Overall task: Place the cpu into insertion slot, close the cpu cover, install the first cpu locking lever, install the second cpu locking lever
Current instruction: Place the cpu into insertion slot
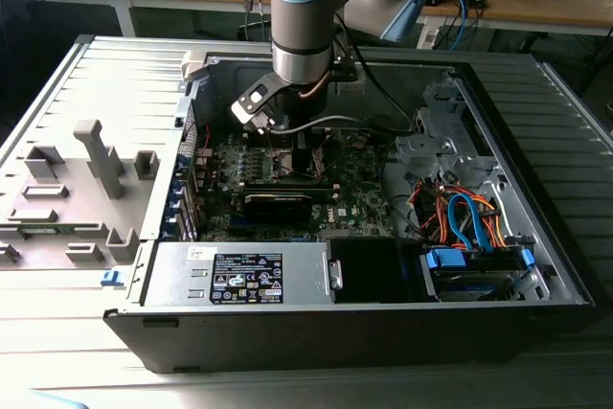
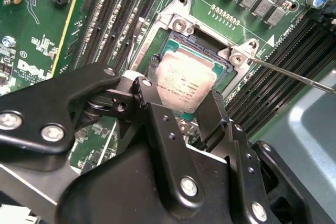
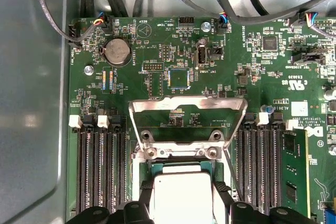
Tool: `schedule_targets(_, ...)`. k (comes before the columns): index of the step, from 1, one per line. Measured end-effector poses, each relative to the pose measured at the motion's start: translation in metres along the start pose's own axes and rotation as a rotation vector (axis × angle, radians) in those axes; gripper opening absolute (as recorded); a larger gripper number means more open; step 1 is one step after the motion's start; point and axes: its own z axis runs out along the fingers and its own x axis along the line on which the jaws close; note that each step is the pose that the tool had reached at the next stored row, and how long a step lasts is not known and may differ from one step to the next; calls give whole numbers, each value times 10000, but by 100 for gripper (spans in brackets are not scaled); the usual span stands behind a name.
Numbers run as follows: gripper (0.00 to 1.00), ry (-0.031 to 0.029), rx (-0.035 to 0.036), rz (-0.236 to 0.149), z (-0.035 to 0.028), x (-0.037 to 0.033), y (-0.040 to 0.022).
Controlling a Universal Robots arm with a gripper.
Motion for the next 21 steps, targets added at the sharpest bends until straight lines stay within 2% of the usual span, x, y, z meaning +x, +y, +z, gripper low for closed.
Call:
schedule_targets(7, 53, -6, 4, 154, -25, 1, 1)
schedule_targets(13, 53, 9, 22, 249, 20, 5, 0)
schedule_targets(21, 53, 13, 20, 250, 28, 6, -1)
